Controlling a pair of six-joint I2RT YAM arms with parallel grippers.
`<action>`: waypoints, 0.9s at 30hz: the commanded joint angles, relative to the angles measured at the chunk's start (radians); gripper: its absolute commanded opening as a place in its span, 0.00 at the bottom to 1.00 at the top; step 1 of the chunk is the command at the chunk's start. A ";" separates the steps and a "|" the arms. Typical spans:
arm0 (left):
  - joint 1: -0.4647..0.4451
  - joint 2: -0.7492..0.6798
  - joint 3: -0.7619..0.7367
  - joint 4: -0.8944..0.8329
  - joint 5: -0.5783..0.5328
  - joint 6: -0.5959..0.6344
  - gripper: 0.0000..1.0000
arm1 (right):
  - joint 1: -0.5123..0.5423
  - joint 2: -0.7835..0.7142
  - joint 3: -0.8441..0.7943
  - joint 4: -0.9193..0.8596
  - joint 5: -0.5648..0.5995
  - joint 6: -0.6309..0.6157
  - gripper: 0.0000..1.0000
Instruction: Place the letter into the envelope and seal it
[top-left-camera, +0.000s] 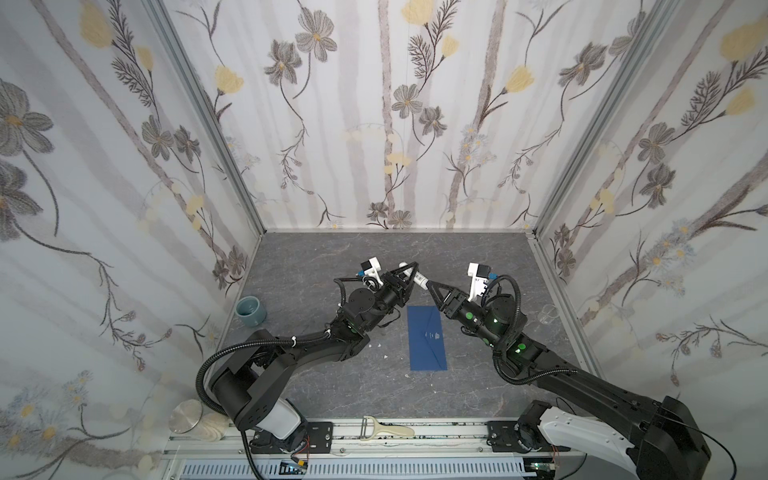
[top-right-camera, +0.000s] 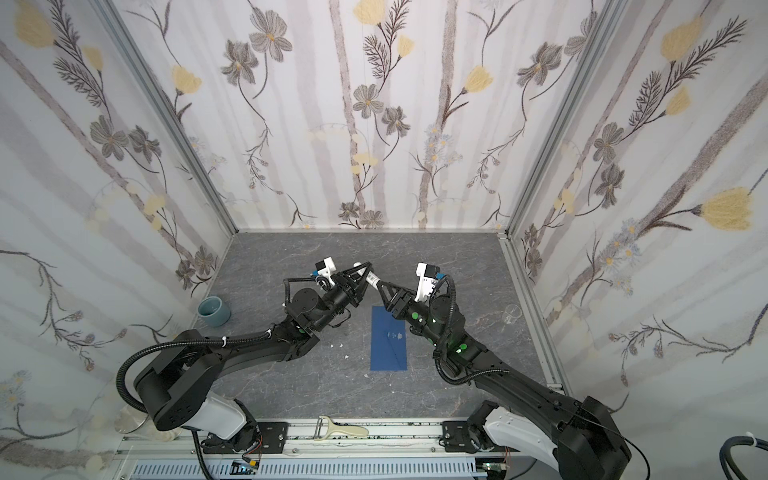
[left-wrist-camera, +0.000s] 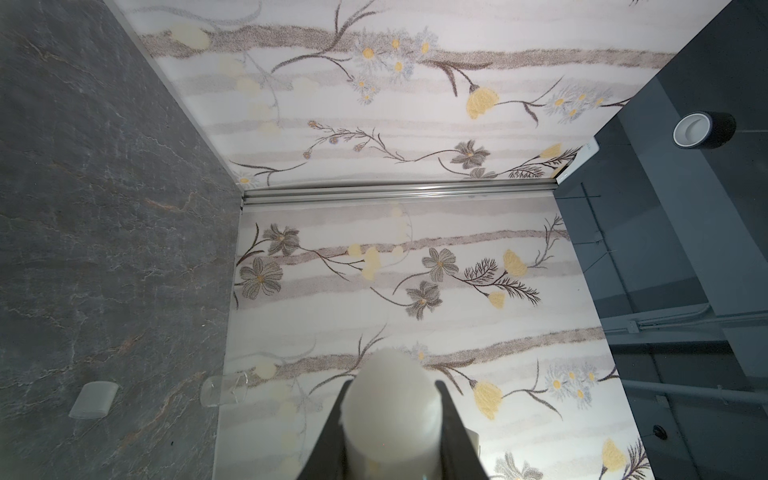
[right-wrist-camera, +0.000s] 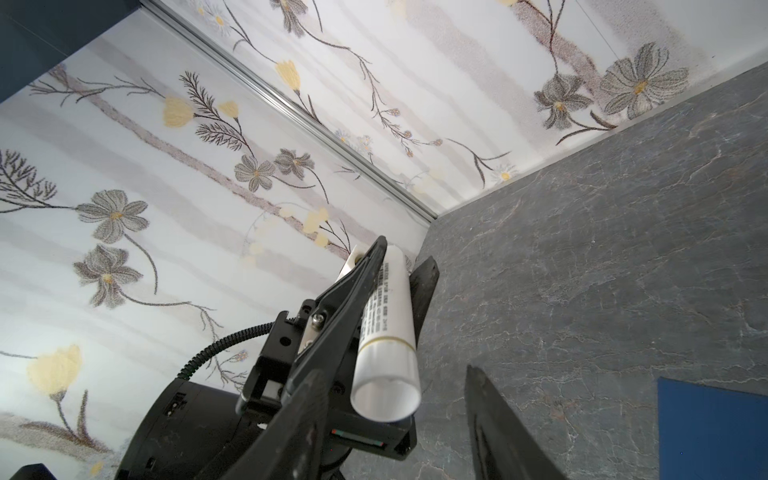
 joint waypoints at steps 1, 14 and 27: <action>-0.001 0.013 0.004 0.071 -0.005 -0.007 0.00 | -0.004 0.025 0.013 0.091 -0.055 0.053 0.46; -0.001 0.033 0.002 0.097 -0.004 -0.017 0.00 | -0.011 0.044 0.002 0.096 -0.095 0.066 0.34; -0.003 0.045 0.004 0.098 0.054 -0.069 0.00 | -0.009 0.040 0.094 -0.124 -0.055 -0.087 0.12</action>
